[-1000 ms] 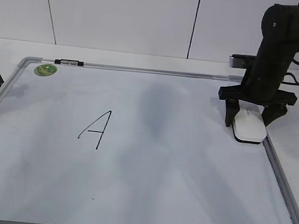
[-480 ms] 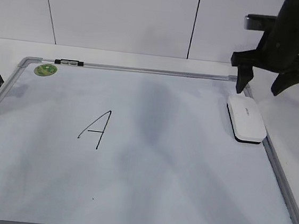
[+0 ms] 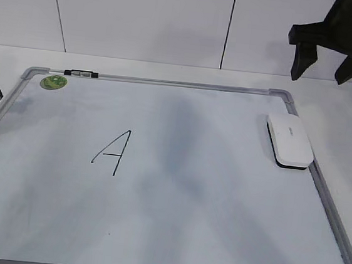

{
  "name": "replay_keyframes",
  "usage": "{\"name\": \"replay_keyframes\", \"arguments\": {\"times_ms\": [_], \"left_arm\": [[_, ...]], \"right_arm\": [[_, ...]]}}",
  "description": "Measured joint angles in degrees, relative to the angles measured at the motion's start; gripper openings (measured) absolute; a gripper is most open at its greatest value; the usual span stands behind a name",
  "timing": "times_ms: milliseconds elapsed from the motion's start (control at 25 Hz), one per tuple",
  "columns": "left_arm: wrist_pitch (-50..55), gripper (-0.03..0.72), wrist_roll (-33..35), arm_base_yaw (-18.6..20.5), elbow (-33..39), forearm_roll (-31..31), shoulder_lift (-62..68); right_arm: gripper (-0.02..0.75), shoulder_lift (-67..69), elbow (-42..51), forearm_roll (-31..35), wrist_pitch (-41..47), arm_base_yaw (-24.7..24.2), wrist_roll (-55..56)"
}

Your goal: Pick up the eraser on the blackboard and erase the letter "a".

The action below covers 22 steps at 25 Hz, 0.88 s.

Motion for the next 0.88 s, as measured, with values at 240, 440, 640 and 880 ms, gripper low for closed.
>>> {"name": "replay_keyframes", "arguments": {"times_ms": [240, 440, 640, 880], "left_arm": [[4.6, 0.290, -2.5, 0.0, -7.2, 3.2, -1.3], [7.9, 0.321, -2.6, 0.0, -11.6, 3.4, -6.8], [9.2, 0.323, -2.6, -0.7, -11.8, 3.2, -13.6], [9.5, 0.320, -2.6, -1.4, -11.8, -0.2, -22.3]], "right_arm": [[0.636, -0.3, 0.0, 2.3, 0.3, 0.0, -0.2], [0.633, -3.3, 0.0, 2.3, 0.4, 0.0, -0.3], [0.626, -8.4, 0.0, 2.3, 0.7, 0.0, -0.3], [0.592, -15.8, 0.0, 2.3, 1.2, 0.0, -0.3]]}}
